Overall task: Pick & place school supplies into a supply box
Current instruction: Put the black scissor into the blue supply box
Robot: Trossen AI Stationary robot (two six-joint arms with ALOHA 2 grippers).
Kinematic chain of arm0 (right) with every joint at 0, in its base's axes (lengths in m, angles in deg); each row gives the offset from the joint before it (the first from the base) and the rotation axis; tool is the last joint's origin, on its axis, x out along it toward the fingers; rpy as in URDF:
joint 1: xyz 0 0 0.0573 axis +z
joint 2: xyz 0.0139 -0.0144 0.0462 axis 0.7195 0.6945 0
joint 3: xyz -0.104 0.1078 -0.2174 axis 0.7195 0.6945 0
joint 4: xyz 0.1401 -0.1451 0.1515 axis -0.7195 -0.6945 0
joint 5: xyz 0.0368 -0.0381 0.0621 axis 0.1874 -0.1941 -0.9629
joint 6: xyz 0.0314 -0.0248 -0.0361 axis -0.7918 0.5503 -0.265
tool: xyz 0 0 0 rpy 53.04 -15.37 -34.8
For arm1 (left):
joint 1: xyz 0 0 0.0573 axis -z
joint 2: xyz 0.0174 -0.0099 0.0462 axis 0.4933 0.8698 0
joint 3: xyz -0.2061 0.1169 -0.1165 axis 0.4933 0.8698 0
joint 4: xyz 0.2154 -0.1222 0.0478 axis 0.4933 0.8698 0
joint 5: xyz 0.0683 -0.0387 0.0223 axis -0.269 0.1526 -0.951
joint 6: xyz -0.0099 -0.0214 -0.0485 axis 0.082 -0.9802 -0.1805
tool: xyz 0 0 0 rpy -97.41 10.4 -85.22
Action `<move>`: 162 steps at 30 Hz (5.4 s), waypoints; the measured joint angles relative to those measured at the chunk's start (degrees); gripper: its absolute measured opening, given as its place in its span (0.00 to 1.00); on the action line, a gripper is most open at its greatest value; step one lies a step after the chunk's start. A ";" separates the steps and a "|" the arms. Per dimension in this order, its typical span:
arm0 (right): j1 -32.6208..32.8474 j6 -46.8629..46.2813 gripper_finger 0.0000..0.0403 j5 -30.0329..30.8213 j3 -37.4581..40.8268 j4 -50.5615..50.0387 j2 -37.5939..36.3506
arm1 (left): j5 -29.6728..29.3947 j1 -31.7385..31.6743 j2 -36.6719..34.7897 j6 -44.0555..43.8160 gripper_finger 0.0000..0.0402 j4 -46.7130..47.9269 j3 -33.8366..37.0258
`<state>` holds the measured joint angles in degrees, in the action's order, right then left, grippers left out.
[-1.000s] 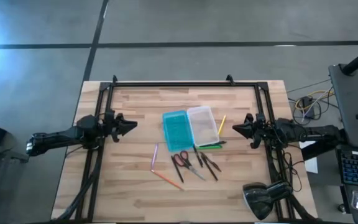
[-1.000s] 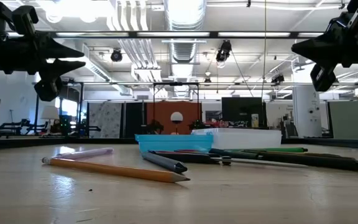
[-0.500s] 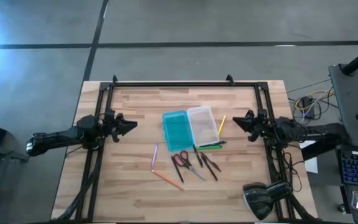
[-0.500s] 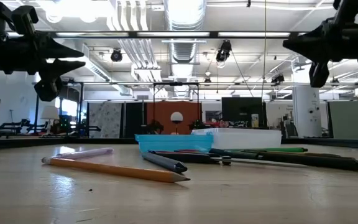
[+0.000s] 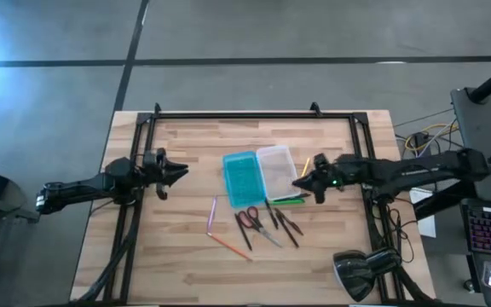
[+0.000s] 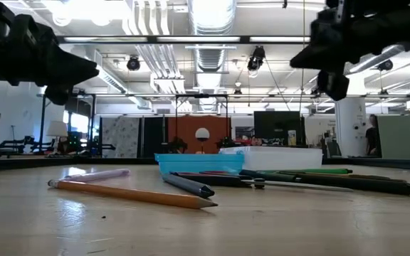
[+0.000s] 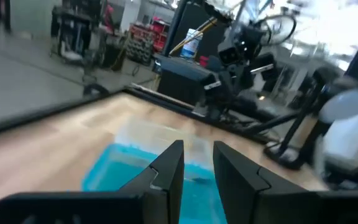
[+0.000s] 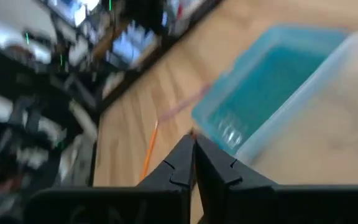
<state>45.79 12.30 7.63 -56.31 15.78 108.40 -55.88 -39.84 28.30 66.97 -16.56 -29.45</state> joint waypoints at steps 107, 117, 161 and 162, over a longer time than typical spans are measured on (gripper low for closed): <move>18.85 -17.32 0.16 12.04 -65.80 -64.28 57.49 | 1.97 0.01 0.70 -40.10 0.18 -0.02 -0.19; 0.69 -20.89 0.16 20.11 -55.46 -62.79 49.38 | 1.96 0.02 0.65 -40.13 0.18 -0.68 -0.19; -11.85 27.00 0.32 21.04 -48.12 -40.14 54.04 | -0.01 0.03 0.72 -50.43 0.18 -0.07 -0.19; -11.80 27.02 0.34 20.92 -48.10 -39.87 54.04 | -0.01 0.04 0.72 -50.61 0.18 -0.08 -0.19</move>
<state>33.99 39.32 28.55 -104.41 -24.09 162.45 -55.89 -39.80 29.02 16.36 -16.63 -29.64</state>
